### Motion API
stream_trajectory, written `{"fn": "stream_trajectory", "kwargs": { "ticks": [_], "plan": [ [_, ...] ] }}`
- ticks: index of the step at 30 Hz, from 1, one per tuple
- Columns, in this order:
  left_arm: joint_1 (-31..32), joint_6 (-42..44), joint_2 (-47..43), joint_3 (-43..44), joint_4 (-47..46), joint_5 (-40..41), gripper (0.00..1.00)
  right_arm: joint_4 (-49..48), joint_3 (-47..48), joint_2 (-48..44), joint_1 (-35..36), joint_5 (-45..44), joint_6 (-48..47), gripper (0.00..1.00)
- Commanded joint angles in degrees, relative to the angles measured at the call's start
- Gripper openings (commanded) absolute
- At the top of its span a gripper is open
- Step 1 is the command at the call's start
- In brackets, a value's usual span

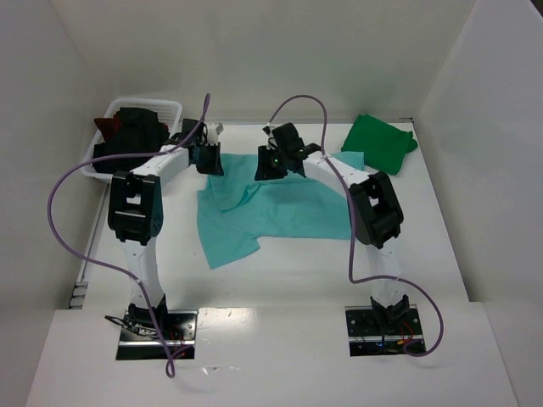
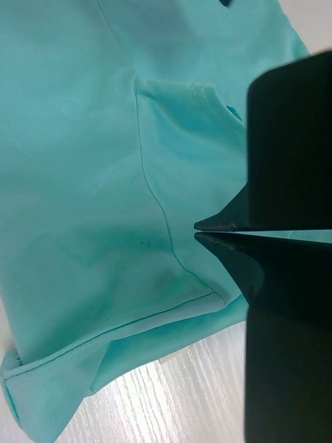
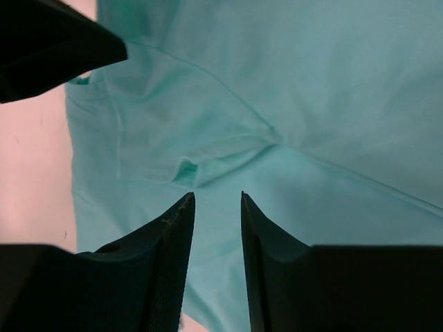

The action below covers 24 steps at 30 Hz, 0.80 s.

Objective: Fold and stack the t-shirts
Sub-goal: Fold the flattened tshirt in 1/3 of the way

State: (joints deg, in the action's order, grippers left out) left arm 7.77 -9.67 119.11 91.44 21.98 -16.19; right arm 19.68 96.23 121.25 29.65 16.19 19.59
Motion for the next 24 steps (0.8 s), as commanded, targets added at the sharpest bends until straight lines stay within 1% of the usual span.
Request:
{"fn": "stream_trajectory", "kwargs": {
  "ticks": [1, 2, 3, 6, 10, 13, 14, 16, 24],
  "plan": [
    [0.1, -0.5, 0.4, -0.1, -0.9, -0.2, 0.08, -1.4, 4.5, 1.2, 5.2, -3.1, -1.0, 0.41],
    [0.1, 0.0, -0.1, -0.6, -0.9, -1.3, 0.08, -1.4, 5.0, 1.2, 5.2, -4.6, -1.0, 0.41],
    [0.1, 0.7, -0.1, -0.6, -0.4, -3.0, 0.08, -0.9, 5.0, 1.9, 5.8, -5.1, -1.0, 0.43],
    [0.1, 1.3, -0.1, -0.6, 0.3, -4.8, 0.09, -0.9, 6.2, 3.2, 6.5, -5.7, -1.0, 0.43],
    [0.1, 1.8, -0.1, -0.6, 0.9, -4.8, 0.10, 2.1, 8.6, 5.5, 7.9, -9.5, -1.0, 0.43],
    [0.1, 1.8, -0.1, -0.6, 0.9, -5.5, 0.12, 2.7, 8.6, 6.0, 8.6, -12.2, -1.5, 0.43],
    [0.1, 1.8, -0.1, -0.6, 0.9, -5.5, 0.12, 3.3, 7.8, 5.5, 8.6, -14.1, -1.5, 0.39],
    [0.1, 1.3, -0.1, -1.2, 0.9, -6.0, 0.13, 3.3, 7.2, 4.9, 8.6, -16.2, -1.5, 0.39],
    [-0.4, 1.3, 0.4, -1.2, 0.9, -6.1, 0.14, 3.9, 7.7, 5.9, 9.6, -16.2, -2.6, 0.39]
  ]
}}
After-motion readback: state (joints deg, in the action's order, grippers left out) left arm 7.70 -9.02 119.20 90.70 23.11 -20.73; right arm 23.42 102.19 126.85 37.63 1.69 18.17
